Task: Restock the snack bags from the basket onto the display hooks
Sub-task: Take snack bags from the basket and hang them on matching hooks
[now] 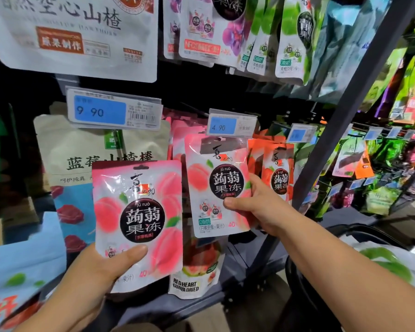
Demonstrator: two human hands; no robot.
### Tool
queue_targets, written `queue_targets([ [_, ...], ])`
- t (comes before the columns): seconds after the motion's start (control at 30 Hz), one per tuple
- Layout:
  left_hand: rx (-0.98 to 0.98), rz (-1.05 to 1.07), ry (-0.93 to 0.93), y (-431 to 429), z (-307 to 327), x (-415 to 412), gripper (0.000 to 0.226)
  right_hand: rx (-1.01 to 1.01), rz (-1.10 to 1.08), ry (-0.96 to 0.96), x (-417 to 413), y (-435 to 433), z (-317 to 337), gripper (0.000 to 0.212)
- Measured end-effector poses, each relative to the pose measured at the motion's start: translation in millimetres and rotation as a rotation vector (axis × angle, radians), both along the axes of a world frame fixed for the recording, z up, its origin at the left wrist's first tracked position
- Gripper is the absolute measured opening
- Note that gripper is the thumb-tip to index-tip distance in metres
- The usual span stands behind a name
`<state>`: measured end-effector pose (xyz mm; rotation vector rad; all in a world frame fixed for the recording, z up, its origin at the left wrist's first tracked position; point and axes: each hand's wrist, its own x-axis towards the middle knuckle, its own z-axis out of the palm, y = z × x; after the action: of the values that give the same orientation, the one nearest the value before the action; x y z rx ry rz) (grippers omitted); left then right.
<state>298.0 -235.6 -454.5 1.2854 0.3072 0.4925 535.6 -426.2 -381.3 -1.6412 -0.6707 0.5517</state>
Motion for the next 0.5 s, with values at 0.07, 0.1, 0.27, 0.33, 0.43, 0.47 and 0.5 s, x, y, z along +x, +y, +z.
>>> queue_targets([
  [0.07,-0.028,0.002,-0.022,0.1,2.2,-0.2,0.046,-0.013,0.007,-0.001,1.0,1.9,-1.9,0.092],
  [0.1,-0.029,0.003,-0.022,-0.7,4.3,-0.6,0.044,-0.013,0.008,0.002,2.0,3.2,-3.4,0.097],
  [0.27,-0.004,-0.025,-0.013,-1.5,7.0,-0.2,0.043,-0.014,0.026,-0.023,11.7,17.0,-7.6,0.085],
  [0.33,-0.009,-0.033,-0.023,-2.1,6.7,2.9,0.050,-0.021,-0.019,-0.022,9.3,23.5,-6.5,0.052],
  [0.43,-0.006,-0.020,0.001,-3.4,4.7,8.1,0.079,-0.051,-0.134,-0.055,4.4,31.2,-13.8,0.031],
  [0.47,-0.014,-0.015,0.004,-3.8,5.6,9.9,0.071,-0.074,-0.166,-0.080,2.1,31.3,-16.9,0.041],
  [0.5,-0.030,-0.021,-0.003,-5.5,8.3,11.2,0.057,-0.094,-0.189,-0.107,3.4,30.5,-22.3,0.053],
])
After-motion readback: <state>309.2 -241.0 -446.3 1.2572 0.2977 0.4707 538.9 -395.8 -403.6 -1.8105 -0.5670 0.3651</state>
